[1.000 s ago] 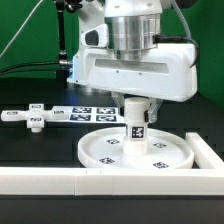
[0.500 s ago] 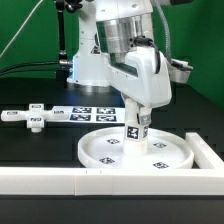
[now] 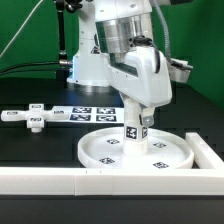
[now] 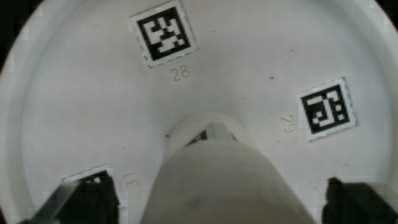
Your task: Assemble round table
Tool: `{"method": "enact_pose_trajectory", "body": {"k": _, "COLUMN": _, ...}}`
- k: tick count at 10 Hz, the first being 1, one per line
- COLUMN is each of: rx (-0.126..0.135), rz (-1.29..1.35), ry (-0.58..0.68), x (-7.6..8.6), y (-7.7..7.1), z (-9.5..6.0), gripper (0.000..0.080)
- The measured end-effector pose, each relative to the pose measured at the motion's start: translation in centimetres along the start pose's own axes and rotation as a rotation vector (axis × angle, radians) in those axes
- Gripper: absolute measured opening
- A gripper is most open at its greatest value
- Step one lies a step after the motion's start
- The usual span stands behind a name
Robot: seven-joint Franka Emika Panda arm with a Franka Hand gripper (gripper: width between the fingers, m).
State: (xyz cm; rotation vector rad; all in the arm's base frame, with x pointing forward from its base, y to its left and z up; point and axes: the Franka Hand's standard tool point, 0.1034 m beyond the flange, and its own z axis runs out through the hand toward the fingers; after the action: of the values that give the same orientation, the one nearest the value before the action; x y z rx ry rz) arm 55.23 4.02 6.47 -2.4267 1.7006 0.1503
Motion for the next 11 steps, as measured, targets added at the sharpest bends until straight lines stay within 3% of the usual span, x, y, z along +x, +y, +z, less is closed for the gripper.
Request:
{"method": "enact_pose_trajectory", "body": {"k": 1, "rx": 0.000, "rz": -0.072, "ry": 0.000, "x": 0.0, "y": 0.0, "z": 0.0, "gripper": 0.0635}}
{"method": "enact_pose_trajectory", "body": {"k": 5, "rx": -0.005, "rz": -0.404, "ry": 0.002, "x": 0.0, "y": 0.0, "z": -0.1, "gripper": 0.0649}}
{"method": "enact_pose_trajectory", "body": {"k": 8, "rx": -0.049, "rz": -0.781, "ry": 0.023, "x": -0.1, "y": -0.4, "z": -1.2, "gripper": 0.0649}}
{"method": "enact_pose_trajectory", "body": {"k": 11, "rx": -0.053, "rz": -0.977, "ry": 0.020, "x": -0.1, "y": -0.3, "z": -1.3, "gripper": 0.0649}}
